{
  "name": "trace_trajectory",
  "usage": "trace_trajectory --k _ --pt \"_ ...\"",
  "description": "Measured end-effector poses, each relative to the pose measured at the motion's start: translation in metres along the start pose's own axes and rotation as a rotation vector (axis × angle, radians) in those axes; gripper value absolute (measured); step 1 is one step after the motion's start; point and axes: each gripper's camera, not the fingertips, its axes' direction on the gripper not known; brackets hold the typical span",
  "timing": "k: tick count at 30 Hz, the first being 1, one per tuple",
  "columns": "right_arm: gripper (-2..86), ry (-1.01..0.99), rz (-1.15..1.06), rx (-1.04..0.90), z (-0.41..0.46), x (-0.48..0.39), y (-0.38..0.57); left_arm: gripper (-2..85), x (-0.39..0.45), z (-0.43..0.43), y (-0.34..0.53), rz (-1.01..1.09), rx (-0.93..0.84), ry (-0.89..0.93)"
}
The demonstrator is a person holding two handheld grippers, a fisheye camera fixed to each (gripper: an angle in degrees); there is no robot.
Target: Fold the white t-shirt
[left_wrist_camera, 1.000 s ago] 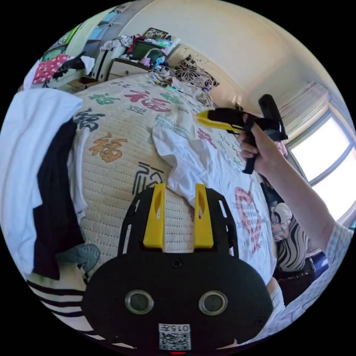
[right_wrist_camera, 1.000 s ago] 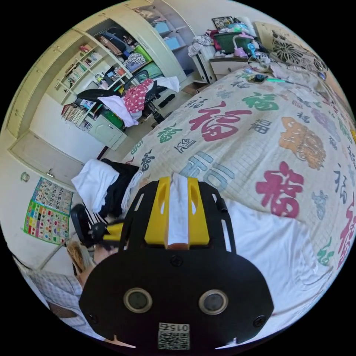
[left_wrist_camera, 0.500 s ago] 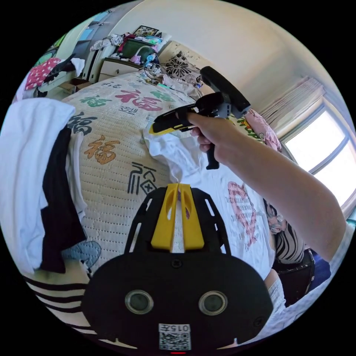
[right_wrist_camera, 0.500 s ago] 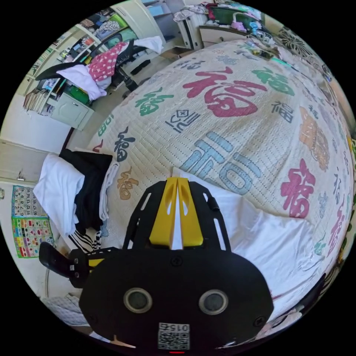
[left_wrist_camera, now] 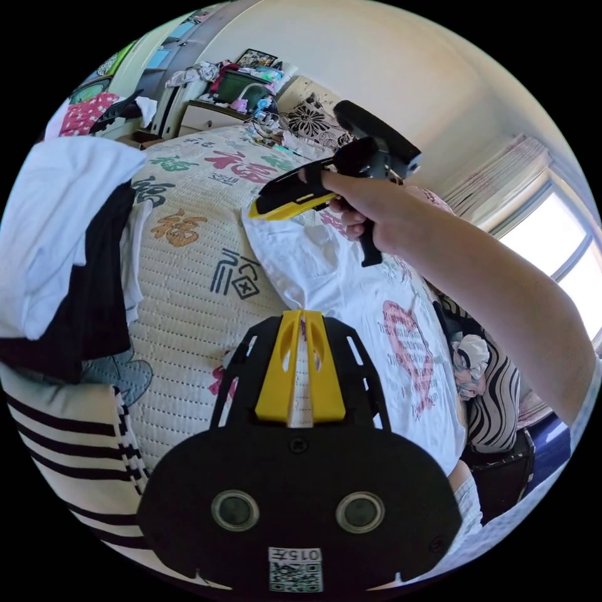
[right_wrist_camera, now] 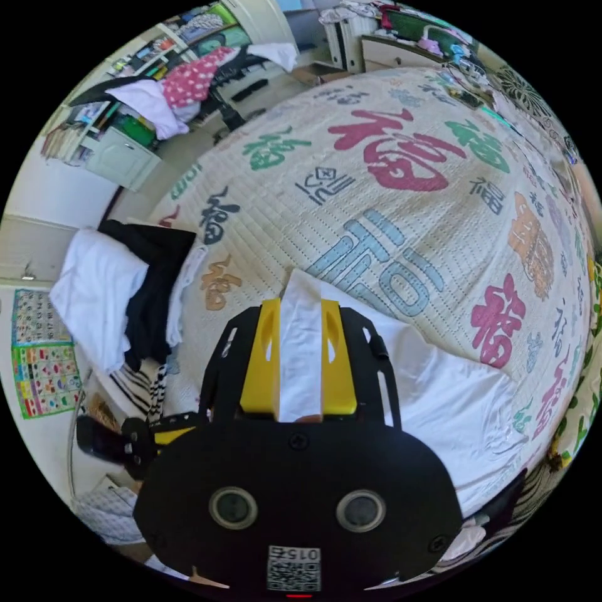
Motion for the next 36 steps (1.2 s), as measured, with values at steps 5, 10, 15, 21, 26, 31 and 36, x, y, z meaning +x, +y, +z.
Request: trace_trajectory --k 5,10,15,21,26,31,36 --pt "1.1 0.072 -0.013 0.011 -0.001 -0.007 -0.002 -0.7 -0.012 0.002 0.010 0.005 0.012 0.029" --pt "-0.3 -0.066 -0.007 0.113 -0.056 0.020 0.031 -0.9 -0.012 -0.012 0.019 0.022 0.058 0.041" --pt "-0.1 -0.246 0.077 0.388 -0.149 0.082 0.125 -0.8 0.018 -0.021 0.030 0.125 0.073 0.039" --pt "0.9 -0.374 0.254 0.494 -0.188 0.158 0.252 0.7 0.065 -0.002 0.051 0.287 0.024 -0.018" --pt "3.6 -0.480 0.401 0.449 -0.183 0.190 0.310 10.7 0.065 0.038 0.044 0.276 -0.073 0.064" --pt "7.4 -0.387 0.525 0.475 -0.219 0.198 0.348 8.9 0.074 0.080 0.039 0.270 -0.141 0.000" --pt "7.5 -0.374 0.375 0.428 -0.270 0.167 0.340 0.7 0.085 0.089 0.053 0.354 -0.170 0.044"
